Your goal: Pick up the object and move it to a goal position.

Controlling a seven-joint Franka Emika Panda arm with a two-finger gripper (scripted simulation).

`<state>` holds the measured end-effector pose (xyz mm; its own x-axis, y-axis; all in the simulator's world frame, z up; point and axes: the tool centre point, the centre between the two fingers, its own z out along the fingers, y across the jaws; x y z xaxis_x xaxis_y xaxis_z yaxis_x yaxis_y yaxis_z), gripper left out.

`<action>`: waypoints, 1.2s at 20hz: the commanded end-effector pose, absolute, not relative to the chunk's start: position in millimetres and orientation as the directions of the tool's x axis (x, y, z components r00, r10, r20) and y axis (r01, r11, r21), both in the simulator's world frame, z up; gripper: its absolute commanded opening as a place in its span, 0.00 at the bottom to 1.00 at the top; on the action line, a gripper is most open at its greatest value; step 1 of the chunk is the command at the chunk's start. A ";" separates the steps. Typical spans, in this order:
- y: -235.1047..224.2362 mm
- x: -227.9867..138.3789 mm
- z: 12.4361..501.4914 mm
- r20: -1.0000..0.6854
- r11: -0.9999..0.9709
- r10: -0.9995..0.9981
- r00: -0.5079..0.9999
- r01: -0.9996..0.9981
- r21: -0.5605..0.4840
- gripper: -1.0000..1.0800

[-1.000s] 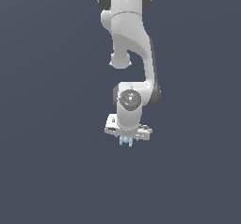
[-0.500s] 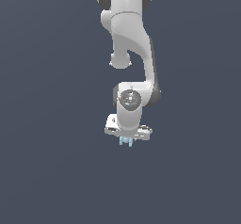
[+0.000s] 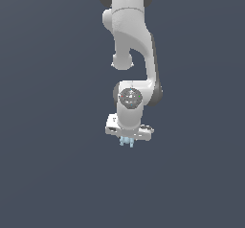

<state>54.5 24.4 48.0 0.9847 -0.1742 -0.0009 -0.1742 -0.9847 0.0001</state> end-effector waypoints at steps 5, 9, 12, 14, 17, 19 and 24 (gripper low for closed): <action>9.8 38.6 70.8 0.000 -0.985 -0.175 0.985 -0.175 0.000 0.00; -4.3 22.9 92.7 0.000 -0.985 -0.175 0.985 -0.175 0.000 0.00; -17.4 8.2 113.3 0.000 -0.985 -0.175 0.985 -0.175 0.000 0.00; -26.7 -2.0 127.8 0.000 -0.985 -0.175 0.985 -0.175 0.000 0.00; -41.0 -17.5 150.1 0.000 -0.985 -0.175 0.985 -0.175 -0.001 0.00; -50.6 -28.0 165.3 0.000 -0.985 -0.175 0.985 -0.175 -0.001 0.00; -74.1 -52.6 202.1 0.000 -0.985 -0.175 0.985 -0.175 -0.002 0.00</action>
<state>-44.8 -67.3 191.3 0.9845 -0.1752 0.0001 -0.1752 -0.9845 -0.0014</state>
